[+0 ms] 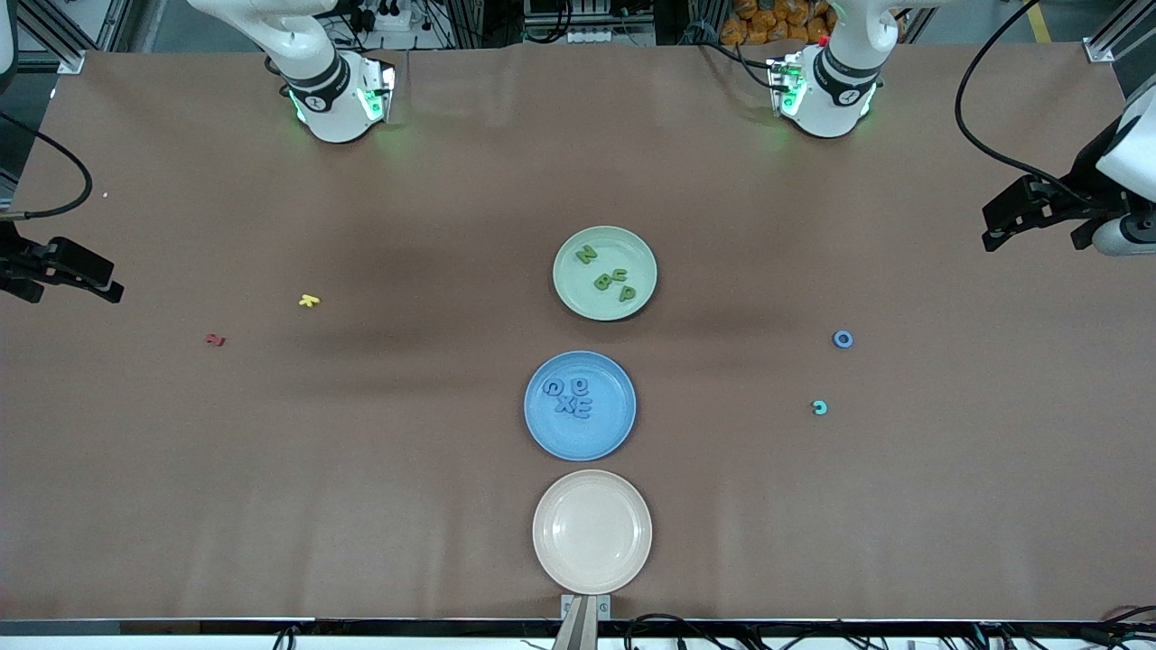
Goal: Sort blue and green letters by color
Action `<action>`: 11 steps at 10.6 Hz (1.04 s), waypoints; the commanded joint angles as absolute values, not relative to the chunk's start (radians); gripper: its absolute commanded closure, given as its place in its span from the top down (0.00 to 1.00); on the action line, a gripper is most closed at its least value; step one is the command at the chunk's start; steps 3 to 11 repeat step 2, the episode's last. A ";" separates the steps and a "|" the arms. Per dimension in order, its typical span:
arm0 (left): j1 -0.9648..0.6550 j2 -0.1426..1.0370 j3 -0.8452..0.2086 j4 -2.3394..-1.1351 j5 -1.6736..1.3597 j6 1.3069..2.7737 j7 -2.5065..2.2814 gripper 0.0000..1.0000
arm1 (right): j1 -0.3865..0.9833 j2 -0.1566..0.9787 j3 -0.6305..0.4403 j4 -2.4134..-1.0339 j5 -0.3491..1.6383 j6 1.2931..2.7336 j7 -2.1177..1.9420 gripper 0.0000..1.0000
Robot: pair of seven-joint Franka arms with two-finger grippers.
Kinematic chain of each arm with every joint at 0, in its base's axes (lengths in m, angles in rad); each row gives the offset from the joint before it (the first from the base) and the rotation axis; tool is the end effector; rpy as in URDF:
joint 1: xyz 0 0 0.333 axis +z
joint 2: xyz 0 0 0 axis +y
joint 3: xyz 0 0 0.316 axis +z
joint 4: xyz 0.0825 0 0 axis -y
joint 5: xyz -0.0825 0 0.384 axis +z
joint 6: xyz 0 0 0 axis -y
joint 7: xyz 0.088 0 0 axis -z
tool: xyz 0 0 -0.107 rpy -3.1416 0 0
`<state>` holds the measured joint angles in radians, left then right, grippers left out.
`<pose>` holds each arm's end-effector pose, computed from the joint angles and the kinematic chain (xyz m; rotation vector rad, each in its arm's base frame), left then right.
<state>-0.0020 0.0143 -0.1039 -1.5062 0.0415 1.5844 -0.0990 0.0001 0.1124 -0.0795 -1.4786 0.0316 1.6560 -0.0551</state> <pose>0.5584 -0.0545 0.6485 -3.1065 0.0094 -0.1052 0.5963 -0.0415 0.6116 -3.1214 0.0393 -0.1042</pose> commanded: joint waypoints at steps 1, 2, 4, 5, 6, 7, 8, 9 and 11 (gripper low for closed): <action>0.003 0.003 -0.103 -1.497 -0.001 1.563 -0.074 1.00 | -0.012 0.110 -0.071 -1.471 0.021 1.646 -0.048 1.00; 0.002 0.003 -0.104 -1.497 -0.002 1.562 -0.075 1.00 | -0.012 0.110 -0.074 -1.471 0.021 1.647 -0.048 1.00; 0.002 0.003 -0.104 -1.497 -0.002 1.562 -0.075 1.00 | -0.012 0.110 -0.074 -1.471 0.021 1.647 -0.048 1.00; 0.002 0.003 -0.104 -1.497 -0.002 1.562 -0.075 1.00 | -0.012 0.110 -0.074 -1.471 0.021 1.647 -0.048 1.00; 0.002 0.003 -0.104 -1.497 -0.002 1.562 -0.075 1.00 | -0.012 0.110 -0.074 -1.471 0.021 1.647 -0.048 1.00; 0.002 0.003 -0.104 -1.497 -0.002 1.562 -0.075 1.00 | -0.012 0.110 -0.074 -1.471 0.021 1.647 -0.048 1.00; 0.002 0.003 -0.104 -1.497 -0.002 1.562 -0.075 1.00 | -0.012 0.110 -0.074 -1.471 0.021 1.647 -0.048 1.00; 0.002 0.003 -0.104 -1.497 -0.002 1.562 -0.075 1.00 | -0.012 0.110 -0.074 -1.471 0.021 1.647 -0.048 1.00; 0.002 0.003 -0.104 -1.497 -0.002 1.562 -0.075 1.00 | -0.012 0.110 -0.074 -1.471 0.021 1.647 -0.048 1.00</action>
